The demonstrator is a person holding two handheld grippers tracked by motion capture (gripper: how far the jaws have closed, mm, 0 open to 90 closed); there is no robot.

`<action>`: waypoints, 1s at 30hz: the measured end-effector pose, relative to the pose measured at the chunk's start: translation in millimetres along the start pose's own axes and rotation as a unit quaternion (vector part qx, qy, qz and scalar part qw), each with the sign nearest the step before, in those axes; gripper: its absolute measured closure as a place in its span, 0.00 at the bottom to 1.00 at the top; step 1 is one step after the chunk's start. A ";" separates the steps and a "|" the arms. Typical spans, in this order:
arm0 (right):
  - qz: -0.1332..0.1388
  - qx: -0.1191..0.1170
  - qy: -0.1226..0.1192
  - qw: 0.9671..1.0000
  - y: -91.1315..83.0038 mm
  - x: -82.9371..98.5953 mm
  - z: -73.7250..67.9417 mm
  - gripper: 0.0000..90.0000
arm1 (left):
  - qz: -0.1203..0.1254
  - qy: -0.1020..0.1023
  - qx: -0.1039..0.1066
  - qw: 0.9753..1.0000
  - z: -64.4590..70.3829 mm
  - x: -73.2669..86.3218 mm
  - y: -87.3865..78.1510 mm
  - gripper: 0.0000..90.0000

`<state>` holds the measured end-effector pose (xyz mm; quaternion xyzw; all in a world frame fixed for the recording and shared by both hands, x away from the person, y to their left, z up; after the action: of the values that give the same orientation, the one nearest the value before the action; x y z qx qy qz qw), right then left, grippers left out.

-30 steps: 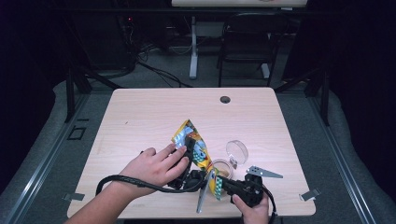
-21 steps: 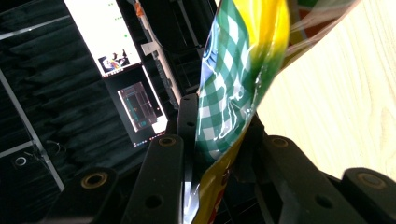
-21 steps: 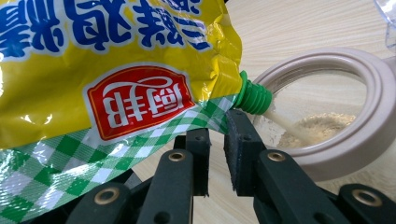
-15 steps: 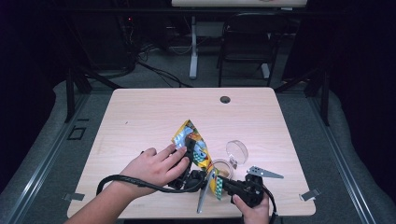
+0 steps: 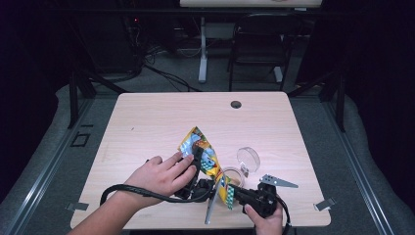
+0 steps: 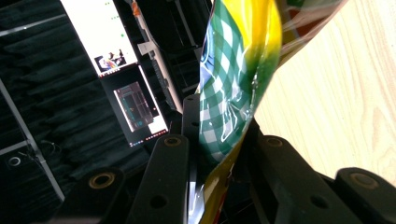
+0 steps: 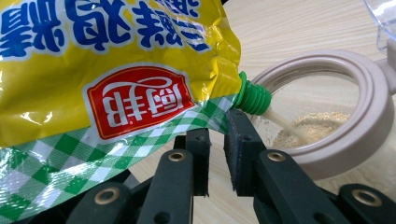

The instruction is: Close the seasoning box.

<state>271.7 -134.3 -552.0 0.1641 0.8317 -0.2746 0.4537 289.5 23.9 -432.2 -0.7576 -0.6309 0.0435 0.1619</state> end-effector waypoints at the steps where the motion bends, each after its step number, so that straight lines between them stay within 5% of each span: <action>1: 0.001 0.001 0.000 1.000 -0.1 -0.2 0.0 0.89 | -0.006 -0.013 0.008 1.000 3.0 2.1 0.2 0.89; 3: 0.003 0.002 0.000 1.000 -0.2 -0.5 0.1 0.89 | -0.002 -0.007 0.001 1.000 2.3 2.1 0.4 0.90; 15: 0.004 0.011 -0.011 1.000 -0.2 -1.3 -0.8 0.89 | -0.003 -0.053 0.019 0.998 13.6 11.8 1.5 0.90; 30: 0.008 0.022 -0.023 0.999 -0.4 -2.2 -1.1 0.89 | -0.002 -0.083 0.025 0.996 22.5 17.9 2.6 0.90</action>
<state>271.9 -134.1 -549.6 0.1740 0.8139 -0.2929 0.4707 289.4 45.2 -451.8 -0.7454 -0.6427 0.1219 0.1282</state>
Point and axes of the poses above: each handheld gripper's, and its own axes: y roughly forward along the jaws, x roughly out of its underside, z roughly to its right, the point moved 6 cm from there along y, roughly forward along the jaws, and after that the axes turned 12 degrees about -y, right-handed, at the moved point
